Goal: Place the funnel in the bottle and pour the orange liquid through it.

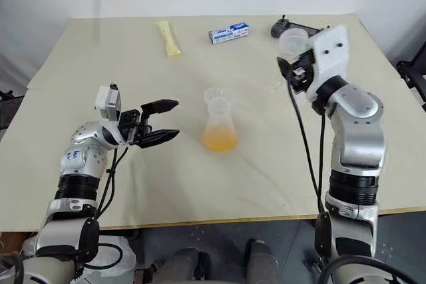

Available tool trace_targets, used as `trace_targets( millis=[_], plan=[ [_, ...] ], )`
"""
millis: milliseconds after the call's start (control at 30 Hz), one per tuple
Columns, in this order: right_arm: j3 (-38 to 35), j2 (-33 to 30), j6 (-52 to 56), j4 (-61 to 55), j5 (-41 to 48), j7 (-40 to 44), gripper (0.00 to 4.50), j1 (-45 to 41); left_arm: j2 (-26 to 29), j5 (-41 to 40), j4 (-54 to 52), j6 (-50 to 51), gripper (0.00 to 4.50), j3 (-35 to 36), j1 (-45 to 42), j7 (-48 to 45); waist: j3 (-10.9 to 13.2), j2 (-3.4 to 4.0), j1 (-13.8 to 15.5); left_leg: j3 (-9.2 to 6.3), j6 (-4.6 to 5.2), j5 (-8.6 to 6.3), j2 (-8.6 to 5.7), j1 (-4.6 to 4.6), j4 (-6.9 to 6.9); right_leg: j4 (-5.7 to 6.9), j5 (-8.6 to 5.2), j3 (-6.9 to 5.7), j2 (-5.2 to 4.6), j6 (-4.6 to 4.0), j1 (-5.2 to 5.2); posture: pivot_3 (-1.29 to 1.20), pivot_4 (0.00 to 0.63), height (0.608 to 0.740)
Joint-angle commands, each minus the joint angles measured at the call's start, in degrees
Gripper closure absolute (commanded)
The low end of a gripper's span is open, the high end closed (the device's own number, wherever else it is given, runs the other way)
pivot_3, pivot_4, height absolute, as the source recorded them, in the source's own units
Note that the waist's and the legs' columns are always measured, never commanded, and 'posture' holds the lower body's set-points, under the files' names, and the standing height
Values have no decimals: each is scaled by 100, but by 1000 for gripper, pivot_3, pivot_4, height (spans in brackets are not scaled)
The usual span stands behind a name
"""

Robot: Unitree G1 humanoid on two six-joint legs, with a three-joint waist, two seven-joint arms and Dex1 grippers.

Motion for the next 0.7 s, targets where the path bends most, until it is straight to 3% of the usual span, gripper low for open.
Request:
trace_targets(
  millis=[33,367,567,700],
  plan=[
    [-436,-105,-174,252,459,-242,2096,29,118,-113,-332,132,0,35,78,43,0,0,0,0,0,0,0,0,0,-1,0,0,0,0,0,0,150,740],
    [-529,-255,-571,667,1016,-437,2096,493,243,-105,-678,425,0,-1,264,191,0,1,-9,6,0,0,0,0,-2,-2,0,5,-1,0,-1,0,150,740],
    [-433,-325,-748,707,1104,-505,120,653,266,-52,-626,450,0,-18,216,291,0,1,3,6,0,0,1,2,-2,-1,0,6,0,0,-1,0,150,740],
    [-449,-397,-833,662,1193,-552,51,620,368,88,-670,580,0,-91,248,511,1,1,3,6,0,0,0,2,-2,-1,0,6,-1,0,-1,0,150,740]
  ],
)
